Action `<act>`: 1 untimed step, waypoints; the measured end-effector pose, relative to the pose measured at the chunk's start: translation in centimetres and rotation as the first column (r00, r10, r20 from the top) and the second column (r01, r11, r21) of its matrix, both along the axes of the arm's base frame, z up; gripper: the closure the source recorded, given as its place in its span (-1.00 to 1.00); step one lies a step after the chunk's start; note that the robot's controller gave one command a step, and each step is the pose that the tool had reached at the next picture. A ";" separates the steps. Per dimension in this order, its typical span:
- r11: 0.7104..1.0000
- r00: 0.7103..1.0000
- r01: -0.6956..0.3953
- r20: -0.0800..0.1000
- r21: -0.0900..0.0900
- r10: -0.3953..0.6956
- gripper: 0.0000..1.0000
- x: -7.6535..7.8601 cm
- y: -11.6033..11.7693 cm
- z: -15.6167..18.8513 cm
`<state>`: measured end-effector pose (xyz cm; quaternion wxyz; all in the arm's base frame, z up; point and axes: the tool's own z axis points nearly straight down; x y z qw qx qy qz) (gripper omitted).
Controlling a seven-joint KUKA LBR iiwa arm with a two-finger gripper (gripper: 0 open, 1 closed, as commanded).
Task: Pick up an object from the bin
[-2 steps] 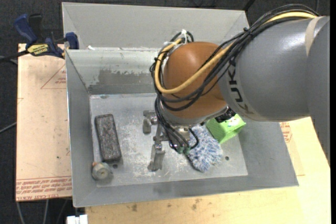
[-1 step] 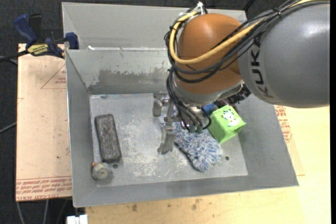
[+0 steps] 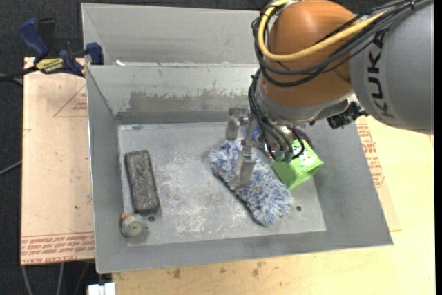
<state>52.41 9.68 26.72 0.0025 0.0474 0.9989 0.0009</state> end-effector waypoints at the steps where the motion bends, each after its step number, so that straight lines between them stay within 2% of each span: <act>1: 0.998 0.998 -0.059 0.005 -0.001 0.059 -1.00 0.6 -1.0 -4.3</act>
Offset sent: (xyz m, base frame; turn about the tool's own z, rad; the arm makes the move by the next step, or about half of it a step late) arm 0.0357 -0.0593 -0.1206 -0.2000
